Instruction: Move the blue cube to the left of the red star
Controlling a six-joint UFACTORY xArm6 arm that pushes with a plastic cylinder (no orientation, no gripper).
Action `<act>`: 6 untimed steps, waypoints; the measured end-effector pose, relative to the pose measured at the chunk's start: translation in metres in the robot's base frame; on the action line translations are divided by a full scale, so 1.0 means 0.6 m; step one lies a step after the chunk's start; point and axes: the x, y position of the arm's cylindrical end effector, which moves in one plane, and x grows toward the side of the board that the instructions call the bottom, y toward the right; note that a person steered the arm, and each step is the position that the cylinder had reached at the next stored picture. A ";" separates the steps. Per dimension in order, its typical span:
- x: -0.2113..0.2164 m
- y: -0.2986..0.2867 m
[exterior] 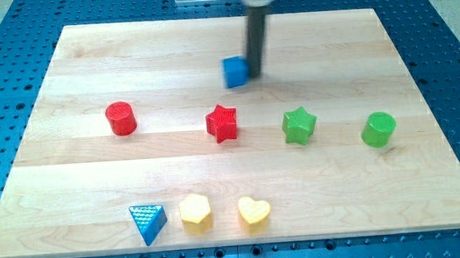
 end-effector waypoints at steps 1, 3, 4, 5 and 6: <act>-0.001 -0.067; 0.015 -0.196; 0.089 -0.178; 0.076 -0.153; 0.122 -0.148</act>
